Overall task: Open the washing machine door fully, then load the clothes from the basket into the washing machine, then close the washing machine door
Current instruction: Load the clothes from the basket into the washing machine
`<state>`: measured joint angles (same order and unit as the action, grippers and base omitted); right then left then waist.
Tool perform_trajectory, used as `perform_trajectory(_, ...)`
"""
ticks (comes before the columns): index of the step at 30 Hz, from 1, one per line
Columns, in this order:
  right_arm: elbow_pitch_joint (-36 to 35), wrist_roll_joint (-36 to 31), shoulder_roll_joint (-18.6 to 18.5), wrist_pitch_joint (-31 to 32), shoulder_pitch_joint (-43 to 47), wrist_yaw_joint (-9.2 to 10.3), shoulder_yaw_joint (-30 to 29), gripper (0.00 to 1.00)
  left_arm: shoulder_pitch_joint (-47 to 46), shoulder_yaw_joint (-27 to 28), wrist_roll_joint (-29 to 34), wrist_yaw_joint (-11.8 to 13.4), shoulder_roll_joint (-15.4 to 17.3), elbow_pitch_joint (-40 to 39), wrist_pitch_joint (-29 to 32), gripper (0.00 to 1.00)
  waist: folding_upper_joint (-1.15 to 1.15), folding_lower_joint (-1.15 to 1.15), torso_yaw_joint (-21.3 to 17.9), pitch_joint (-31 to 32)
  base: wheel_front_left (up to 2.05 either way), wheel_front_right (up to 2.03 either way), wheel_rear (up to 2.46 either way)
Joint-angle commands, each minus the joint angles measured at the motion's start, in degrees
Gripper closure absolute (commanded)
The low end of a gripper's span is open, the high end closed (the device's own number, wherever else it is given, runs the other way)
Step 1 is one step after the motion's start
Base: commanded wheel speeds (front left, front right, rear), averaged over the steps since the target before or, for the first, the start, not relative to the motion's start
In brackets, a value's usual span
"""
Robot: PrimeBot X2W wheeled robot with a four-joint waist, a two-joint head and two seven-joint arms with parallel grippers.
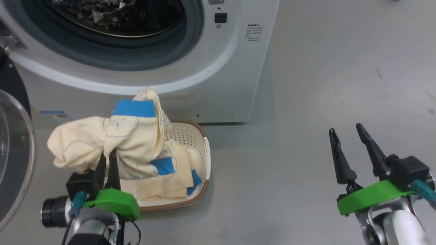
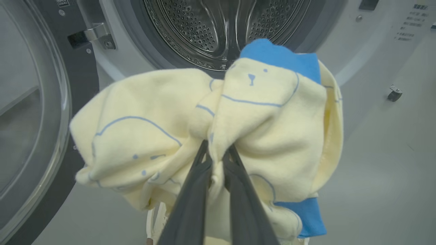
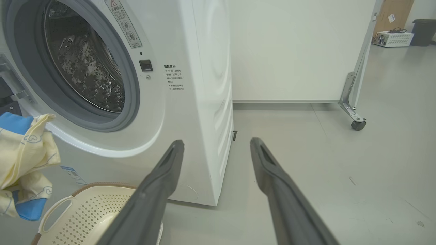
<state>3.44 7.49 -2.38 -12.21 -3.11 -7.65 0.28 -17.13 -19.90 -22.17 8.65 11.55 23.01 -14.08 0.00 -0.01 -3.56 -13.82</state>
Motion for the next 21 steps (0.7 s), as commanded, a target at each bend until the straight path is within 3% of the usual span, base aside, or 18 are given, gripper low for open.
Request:
perform_trajectory(1, -2.15, -0.33, -0.5, 0.37, 0.23, 0.16, 0.96, 0.0, 0.08, 1.62, 0.7, 0.56, 2.04, -3.15, 0.15, 1.0, 0.0, 0.01, 1.25, 2.71, 0.0, 0.0, 0.0)
perform_trajectory(21, -4.27, 0.32, -0.5, 2.8, 6.5, 0.16, 1.08, 0.0, 8.6, 0.1, -0.03, 3.19, 3.67, -12.56, 4.57, 1.0, 0.0, 0.01, 3.69, 10.83, 0.0, 0.0, 0.0)
